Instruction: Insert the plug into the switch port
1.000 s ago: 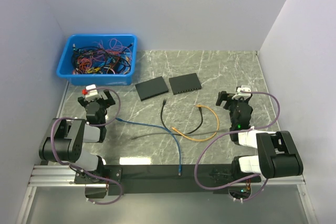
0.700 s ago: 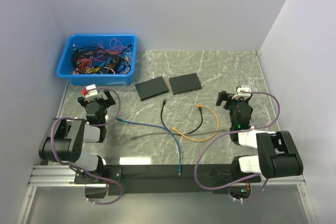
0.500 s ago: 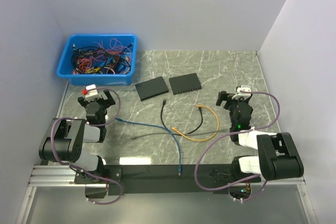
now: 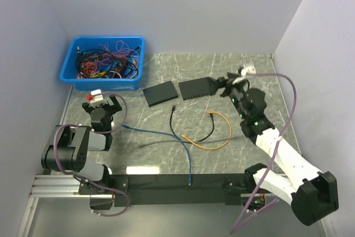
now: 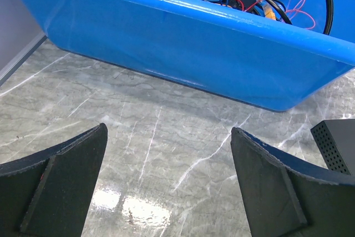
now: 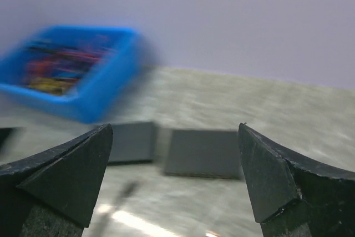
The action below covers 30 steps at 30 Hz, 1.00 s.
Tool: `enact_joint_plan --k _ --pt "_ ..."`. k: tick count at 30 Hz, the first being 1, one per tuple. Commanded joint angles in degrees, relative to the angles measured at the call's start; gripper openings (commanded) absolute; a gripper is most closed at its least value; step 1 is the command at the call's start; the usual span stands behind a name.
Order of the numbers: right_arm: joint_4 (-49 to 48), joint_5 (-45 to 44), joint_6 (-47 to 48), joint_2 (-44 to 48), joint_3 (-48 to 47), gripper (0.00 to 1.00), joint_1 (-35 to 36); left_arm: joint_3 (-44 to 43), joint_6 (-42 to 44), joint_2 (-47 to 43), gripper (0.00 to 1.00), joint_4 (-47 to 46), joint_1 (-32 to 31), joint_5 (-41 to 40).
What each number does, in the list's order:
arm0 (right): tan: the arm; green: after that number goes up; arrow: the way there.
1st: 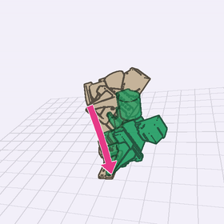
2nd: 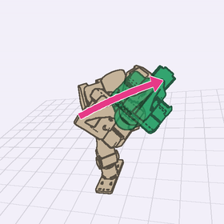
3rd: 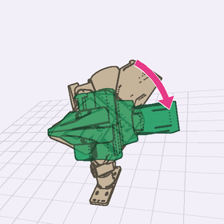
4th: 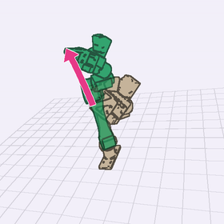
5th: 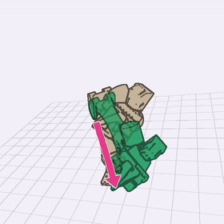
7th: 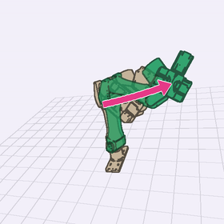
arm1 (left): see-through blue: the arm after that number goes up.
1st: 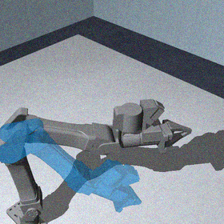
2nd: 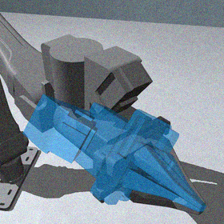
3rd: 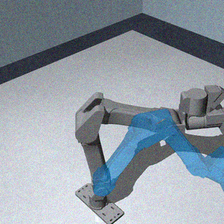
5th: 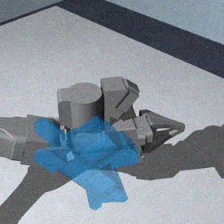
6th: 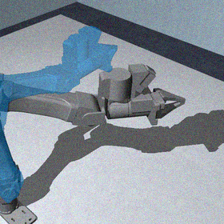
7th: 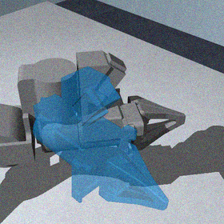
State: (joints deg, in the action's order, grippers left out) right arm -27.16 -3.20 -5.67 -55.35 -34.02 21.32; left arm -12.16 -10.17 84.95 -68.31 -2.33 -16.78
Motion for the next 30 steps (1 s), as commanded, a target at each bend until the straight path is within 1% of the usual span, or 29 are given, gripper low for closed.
enact_joint_plan --k 1,2,3,4,5,6,7,8,9,10,12,13,14,15,16,17,18,19,20,21,22,23,24,25,26,28,29,30 --pt "14.94 14.25 -11.07 -3.51 -9.13 1.00 1.45 -1.37 -0.37 -1.19 0.99 -2.79 -0.13 0.78" --pt "15.29 14.54 -16.07 -5.10 -9.39 1.00 1.01 -1.37 -0.37 -1.10 0.99 -2.88 -0.13 0.78" --pt "17.38 17.67 -24.83 -7.12 -10.88 1.00 -0.82 -1.37 -0.37 -1.19 0.99 -2.79 -0.13 0.69" --pt "17.75 22.66 -26.65 -12.71 -12.11 1.00 -1.80 -1.37 -0.37 -1.19 0.99 -2.79 -0.13 0.69" --pt "19.41 27.93 -27.02 -16.07 -13.86 1.00 -2.33 -1.37 -0.37 -1.19 0.99 -2.88 -0.13 0.78" --pt "21.51 32.34 -26.24 -19.32 -17.88 0.97 -2.16 -1.37 -0.37 -1.10 0.99 -2.79 -0.13 0.69" --pt "22.84 31.34 -25.97 -23.36 -18.88 0.96 -1.12 -1.37 -0.37 -1.10 0.99 -2.88 -0.13 0.78" --pt "23.89 28.89 -25.62 -24.18 -19.15 0.97 -0.24 -1.37 -0.37 -1.10 0.99 -2.79 -0.13 0.78" --pt "24.60 23.56 -23.88 -24.45 -19.33 0.99 0.90 -1.37 -0.37 -1.19 0.99 -2.88 -0.13 0.69" --pt "25.39 19.68 -22.90 -23.84 -19.33 1.00 4.05 -1.37 -0.37 -1.19 0.99 -2.88 -0.13 0.78" --pt "26.72 12.64 -21.41 -22.70 -19.59 1.00 7.49 -1.46 -0.37 -1.10 0.99 -2.79 -0.13 0.69" --pt "28.02 7.04 -20.96 -21.22 -19.59 1.00 10.55 -1.37 -0.37 -1.19 0.99 -2.88 -0.13 0.78" --pt "28.38 3.41 -20.79 -19.81 -18.72 1.00 12.84 -1.46 -0.37 -1.19 0.99 -2.79 -0.13 0.78" --pt "27.60 -1.58 -20.61 -17.97 -17.32 1.00 14.87 -1.37 -0.37 -1.19 0.99 -2.88 -0.13 0.69" --pt "25.60 -7.29 -19.91 -13.86 -15.39 1.00 16.98 -1.37 -0.37 -1.10 0.99 -2.88 -0.13 0.78" --pt "21.05 -9.17 -18.77 -11.99 -13.46 1.00 20.13 -1.37 -0.46 -1.19 0.99 -2.79 -0.13 0.78" --pt "18.48 -9.54 -19.46 -10.32 -9.44 1.00 20.34 -1.37 -0.37 -1.19 0.99 -2.79 -0.13 0.78" --pt "15.93 -9.28 -21.47 -8.47 -7.57 1.00 20.16 -1.37 -0.37 -1.19 0.99 -2.88 -0.13 0.69" --pt "15.73 -10.41 -24.10 -8.11 -6.51 1.00 18.94 -1.46 -0.46 -1.19 0.99 -2.79 -0.13 0.87" --pt "16.69 -9.12 -28.13 -8.37 -6.76 1.00 18.15 -1.37 -0.37 -1.19 0.99 -2.79 -0.13 0.78" --pt "19.13 -2.40 -25.73 -10.11 -9.11 1.00 17.18 -1.37 -0.46 -1.19 0.99 -2.70 -0.13 0.78" --pt "20.73 0.36 -23.79 -11.43 -10.70 1.00 17.17 -1.37 -0.46 -1.19 0.99 -2.79 -0.05 0.87" --pt "22.31 2.04 -22.12 -12.92 -12.28 0.95 17.35 -1.55 -0.37 -1.19 0.99 -2.70 -0.05 0.78" --pt "24.50 2.58 -21.23 -15.46 -13.52 0.94 17.79 -1.63 -0.46 -1.10 0.99 -2.44 -0.05 0.95" --pt "24.69 3.02 -20.09 -16.27 -14.31 0.95 18.22 -1.37 -0.46 -1.19 0.99 -2.79 -0.05 0.87" --pt "24.70 4.61 -19.03 -16.89 -14.15 0.97 18.84 -1.28 -0.81 -1.54 0.99 -4.01 -0.05 -2.62" --pt "24.52 4.70 -17.89 -16.72 -13.80 1.00 19.02 -3.11 -2.38 -4.58 0.99 3.90 -0.13 -4.30" --pt "25.04 4.00 -17.62 -16.54 -13.97 1.00 19.46 -4.87 -3.35 -6.88 0.99 9.02 -0.13 -7.19"
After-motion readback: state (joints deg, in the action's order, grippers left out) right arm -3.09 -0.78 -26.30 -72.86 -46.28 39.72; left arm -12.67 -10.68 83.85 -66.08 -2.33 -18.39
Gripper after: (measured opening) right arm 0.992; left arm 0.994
